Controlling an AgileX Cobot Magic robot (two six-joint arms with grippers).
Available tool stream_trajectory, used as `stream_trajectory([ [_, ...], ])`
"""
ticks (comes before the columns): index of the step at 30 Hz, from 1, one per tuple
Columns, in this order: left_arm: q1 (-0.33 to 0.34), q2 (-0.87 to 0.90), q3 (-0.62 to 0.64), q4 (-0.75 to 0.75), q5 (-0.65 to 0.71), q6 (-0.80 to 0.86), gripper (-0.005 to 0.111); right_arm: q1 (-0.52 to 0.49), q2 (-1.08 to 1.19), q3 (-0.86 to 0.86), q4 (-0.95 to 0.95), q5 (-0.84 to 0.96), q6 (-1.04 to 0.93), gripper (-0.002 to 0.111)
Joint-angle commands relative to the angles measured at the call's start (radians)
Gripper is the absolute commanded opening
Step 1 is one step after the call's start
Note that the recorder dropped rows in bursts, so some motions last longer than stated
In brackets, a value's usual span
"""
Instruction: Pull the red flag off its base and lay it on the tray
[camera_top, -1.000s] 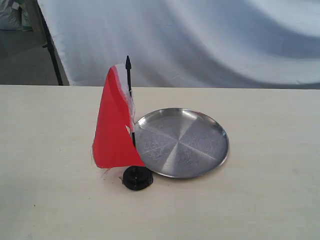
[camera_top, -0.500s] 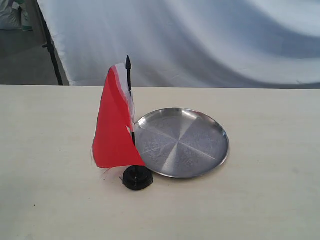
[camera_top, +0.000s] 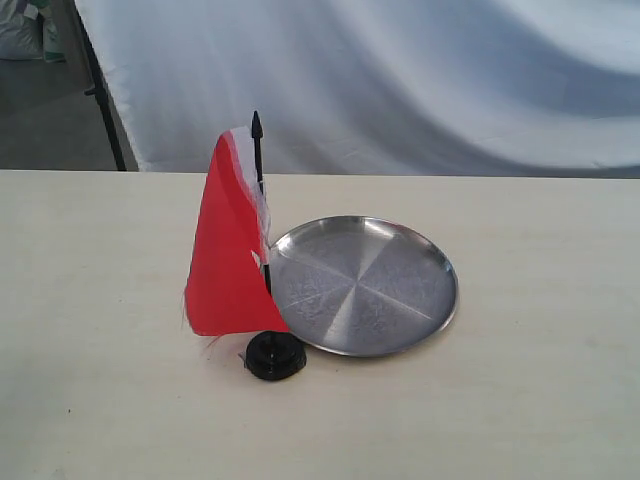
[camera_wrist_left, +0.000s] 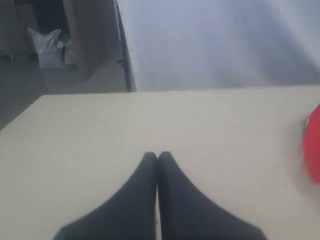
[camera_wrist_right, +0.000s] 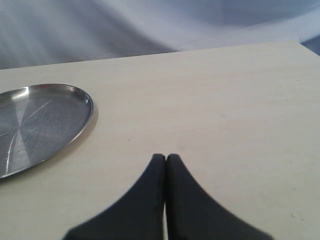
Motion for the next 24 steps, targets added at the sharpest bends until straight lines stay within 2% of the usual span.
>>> stream_trajectory([
  [1,0.001,-0.003,0.004,-0.207,-0.187,-0.14,0.0,-0.003,-0.004,-0.003,0.005,-0.009,-0.003,0.0],
  [7,0.001,-0.003,0.004,-0.236,-0.511,-0.259,0.0,-0.003,-0.004,-0.003,0.005,-0.009,-0.003,0.0],
  [9,0.001,-0.003,0.004,-0.236,-0.59,-0.346,0.0,-0.003,-0.004,-0.003,0.005,-0.009,-0.003,0.0],
  [11,0.001,-0.003,0.004,-0.189,-0.606,-0.442,0.0,-0.003,-0.004,-0.003,0.005,-0.009,-0.003,0.0],
  [15,0.001,-0.003,-0.081,0.187,-0.491,-0.703,0.0,-0.003,-0.004,-0.003,0.005,-0.009,-0.003,0.0],
  [18,0.001,-0.003,-0.164,0.486,-0.517,-0.916,0.0,-0.003,-0.004,-0.003,0.005,-0.009,-0.003,0.0],
  [24,0.001,0.101,-0.341,0.904,-0.586,-1.185,0.0,-0.003,-0.004,-0.003,0.005,-0.009,-0.003,0.0],
])
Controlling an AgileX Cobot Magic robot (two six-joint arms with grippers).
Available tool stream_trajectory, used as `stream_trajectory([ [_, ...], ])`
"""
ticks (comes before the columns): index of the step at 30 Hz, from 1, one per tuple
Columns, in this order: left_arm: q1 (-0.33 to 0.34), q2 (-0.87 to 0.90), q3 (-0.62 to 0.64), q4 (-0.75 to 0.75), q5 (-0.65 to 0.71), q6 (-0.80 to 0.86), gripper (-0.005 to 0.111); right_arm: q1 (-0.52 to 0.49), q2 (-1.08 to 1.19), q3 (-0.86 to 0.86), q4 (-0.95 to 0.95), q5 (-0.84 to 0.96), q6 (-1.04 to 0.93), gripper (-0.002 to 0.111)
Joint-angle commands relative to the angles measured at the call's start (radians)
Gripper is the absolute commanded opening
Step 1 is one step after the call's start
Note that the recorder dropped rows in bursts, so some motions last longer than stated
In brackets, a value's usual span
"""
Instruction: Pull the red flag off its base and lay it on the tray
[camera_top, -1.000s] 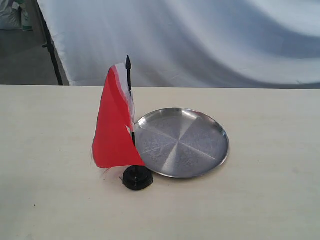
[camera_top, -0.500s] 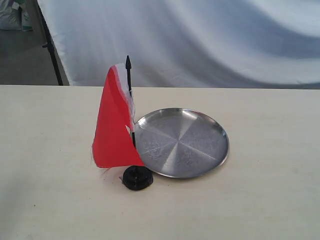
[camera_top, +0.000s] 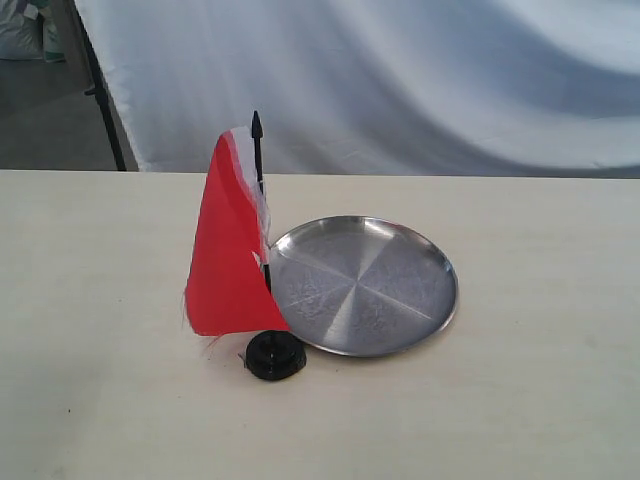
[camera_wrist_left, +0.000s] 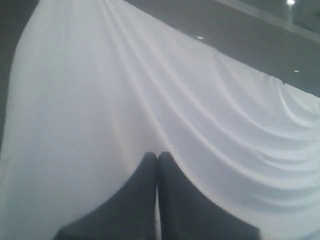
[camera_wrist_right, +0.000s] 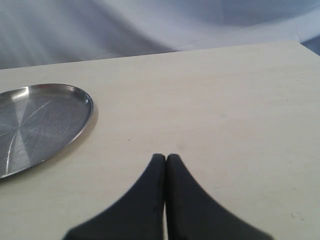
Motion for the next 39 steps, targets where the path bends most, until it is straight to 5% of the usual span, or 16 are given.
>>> stream_trajectory([
  [1,0.001,0.123,-0.128,0.35,-0.092,-0.246,0.0,-0.003,-0.004,-0.003,0.005,-0.009,-0.003,0.0],
  [10,0.001,0.6,-0.367,0.856,-0.413,-0.68,0.0,-0.003,-0.004,-0.003,0.005,-0.009,-0.003,0.0],
  [22,0.001,1.112,-0.53,0.903,-0.553,-0.686,0.0,-0.003,-0.004,-0.003,0.005,-0.009,-0.003,0.0],
  [39,0.001,1.203,-0.557,0.775,-0.459,-0.662,0.0,-0.003,-0.004,-0.003,0.005,-0.009,-0.003,0.0],
])
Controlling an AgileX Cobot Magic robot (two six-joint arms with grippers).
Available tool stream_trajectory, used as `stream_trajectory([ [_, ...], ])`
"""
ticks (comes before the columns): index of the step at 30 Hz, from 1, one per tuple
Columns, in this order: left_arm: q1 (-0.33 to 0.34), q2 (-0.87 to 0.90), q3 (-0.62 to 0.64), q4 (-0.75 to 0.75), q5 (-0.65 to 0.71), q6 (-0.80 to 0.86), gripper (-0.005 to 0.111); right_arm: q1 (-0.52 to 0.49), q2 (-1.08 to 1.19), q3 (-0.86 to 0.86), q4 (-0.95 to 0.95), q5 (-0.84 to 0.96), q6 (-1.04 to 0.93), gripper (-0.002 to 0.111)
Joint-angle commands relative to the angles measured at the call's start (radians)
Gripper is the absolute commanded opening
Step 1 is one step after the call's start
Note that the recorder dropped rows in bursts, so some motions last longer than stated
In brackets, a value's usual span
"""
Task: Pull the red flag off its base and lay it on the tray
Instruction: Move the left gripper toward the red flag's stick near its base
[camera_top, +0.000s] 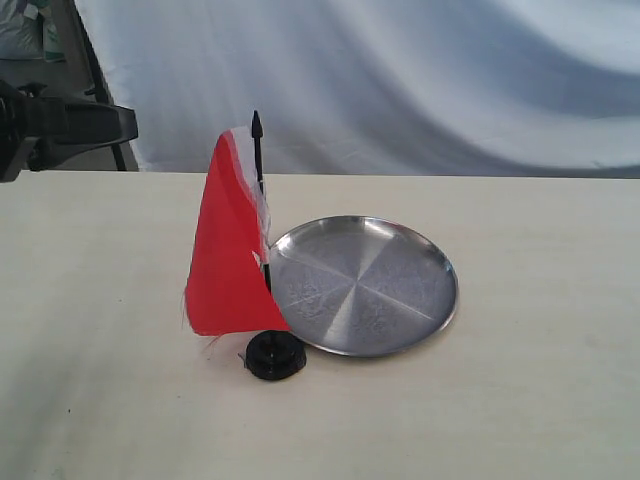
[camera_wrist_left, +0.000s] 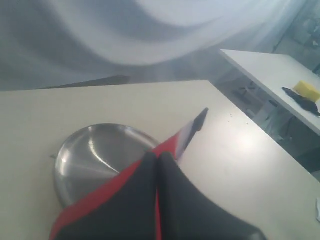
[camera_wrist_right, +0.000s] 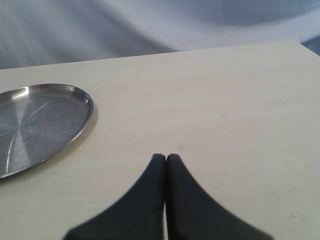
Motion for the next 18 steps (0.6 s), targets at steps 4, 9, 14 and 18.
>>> stream_trajectory([
  [4,-0.001,0.013,-0.005,-0.017,0.171,0.02,0.0,-0.003,-0.004,-0.003,0.005,-0.009,-0.003,0.0],
  [9,-0.001,0.142,-0.005,-0.097,0.083,0.041,0.0,-0.003,-0.004,-0.003,0.005,-0.009,-0.003,0.0],
  [14,-0.107,0.283,-0.005,-0.123,0.236,0.169,0.0,-0.003,-0.004,-0.003,0.005,-0.009,-0.003,0.0],
  [18,-0.368,0.291,-0.005,-0.165,0.778,0.376,0.0,-0.003,-0.004,-0.003,0.005,-0.009,-0.003,0.0],
])
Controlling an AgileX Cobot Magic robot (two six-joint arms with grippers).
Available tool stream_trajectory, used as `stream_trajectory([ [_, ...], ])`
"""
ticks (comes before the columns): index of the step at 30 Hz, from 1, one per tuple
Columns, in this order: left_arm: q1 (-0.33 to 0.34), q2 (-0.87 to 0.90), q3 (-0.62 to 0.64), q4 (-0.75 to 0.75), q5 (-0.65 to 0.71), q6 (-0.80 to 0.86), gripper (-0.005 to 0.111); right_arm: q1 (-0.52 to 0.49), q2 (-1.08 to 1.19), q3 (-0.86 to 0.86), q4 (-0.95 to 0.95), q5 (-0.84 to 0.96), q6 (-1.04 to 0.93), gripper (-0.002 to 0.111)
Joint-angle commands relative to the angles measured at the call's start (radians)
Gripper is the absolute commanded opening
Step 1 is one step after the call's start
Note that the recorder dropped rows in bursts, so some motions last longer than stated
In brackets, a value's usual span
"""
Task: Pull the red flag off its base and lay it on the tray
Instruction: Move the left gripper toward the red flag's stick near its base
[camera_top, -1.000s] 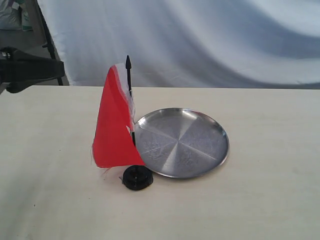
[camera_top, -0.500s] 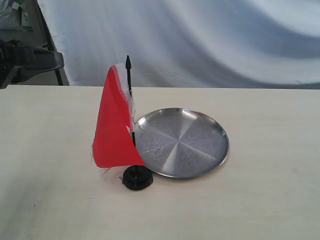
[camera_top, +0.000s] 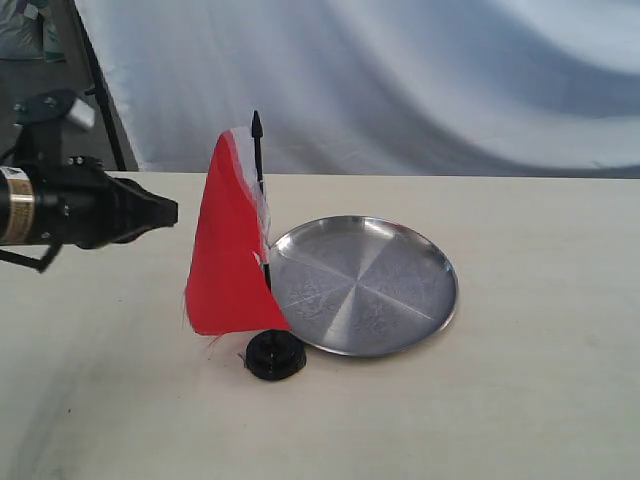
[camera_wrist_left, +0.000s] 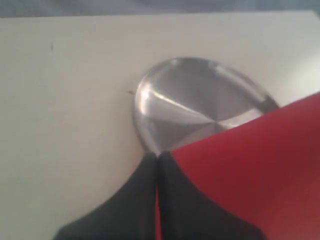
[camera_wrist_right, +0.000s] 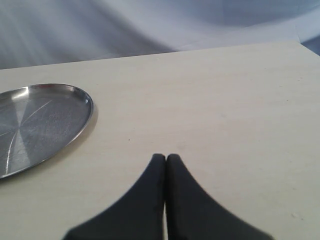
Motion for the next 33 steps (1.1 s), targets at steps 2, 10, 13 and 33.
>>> stream_trajectory([
  [2,-0.229,0.0,-0.005,-0.051,0.558,0.146,0.0,-0.003,-0.004,-0.003,0.005,-0.009,-0.003,0.0],
  [10,-0.245,-0.242,0.131,-0.054,0.487,-0.007,0.0,-0.003,-0.004,-0.003,0.005,-0.009,-0.003,0.0],
  [13,-0.245,-0.353,0.209,-0.054,0.427,-0.052,0.0,-0.003,-0.004,-0.003,0.005,-0.009,-0.003,0.0],
  [33,-0.245,-0.487,0.485,-0.731,-0.067,0.563,0.0,-0.003,-0.004,-0.003,0.005,-0.009,-0.003,0.0],
])
